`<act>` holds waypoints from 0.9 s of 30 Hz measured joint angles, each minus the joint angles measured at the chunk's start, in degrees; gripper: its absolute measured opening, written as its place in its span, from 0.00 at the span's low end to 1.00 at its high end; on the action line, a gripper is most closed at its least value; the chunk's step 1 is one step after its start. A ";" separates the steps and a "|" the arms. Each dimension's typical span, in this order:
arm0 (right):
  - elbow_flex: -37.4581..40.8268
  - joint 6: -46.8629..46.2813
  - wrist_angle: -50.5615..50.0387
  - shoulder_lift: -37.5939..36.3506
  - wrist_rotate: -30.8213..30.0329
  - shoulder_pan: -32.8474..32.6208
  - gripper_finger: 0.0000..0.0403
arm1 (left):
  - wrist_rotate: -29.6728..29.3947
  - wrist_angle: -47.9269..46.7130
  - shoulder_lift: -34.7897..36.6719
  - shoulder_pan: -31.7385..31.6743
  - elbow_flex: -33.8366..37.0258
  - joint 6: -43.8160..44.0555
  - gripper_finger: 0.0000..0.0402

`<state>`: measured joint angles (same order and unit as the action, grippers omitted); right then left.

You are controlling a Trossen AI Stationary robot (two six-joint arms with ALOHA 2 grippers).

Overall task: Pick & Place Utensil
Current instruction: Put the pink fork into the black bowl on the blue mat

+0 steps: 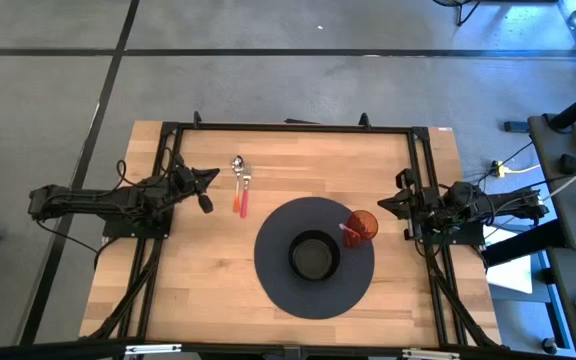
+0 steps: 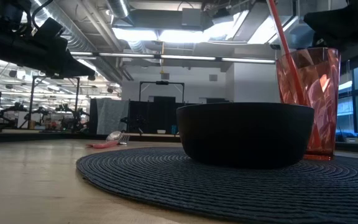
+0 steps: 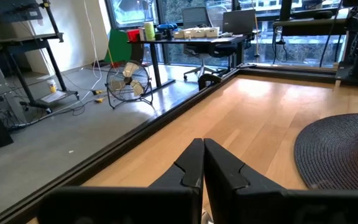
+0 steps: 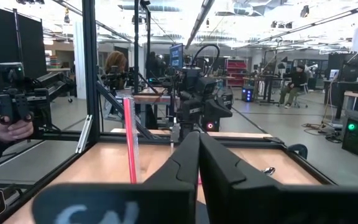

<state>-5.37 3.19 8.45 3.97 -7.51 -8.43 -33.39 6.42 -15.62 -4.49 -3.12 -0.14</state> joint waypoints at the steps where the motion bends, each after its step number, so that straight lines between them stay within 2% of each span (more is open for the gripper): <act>1: 0.00 0.01 0.00 0.00 -0.02 0.00 0.03 | 0.00 0.02 -0.01 0.00 -0.01 0.00 0.01; 27: -0.02 0.26 -0.70 0.00 -1.99 0.00 0.04 | -0.02 0.02 -0.01 0.00 -0.01 -0.07 0.01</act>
<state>-5.39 3.45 7.75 3.97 -9.50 -8.43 -33.41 6.44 -15.63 -4.49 -3.12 -0.21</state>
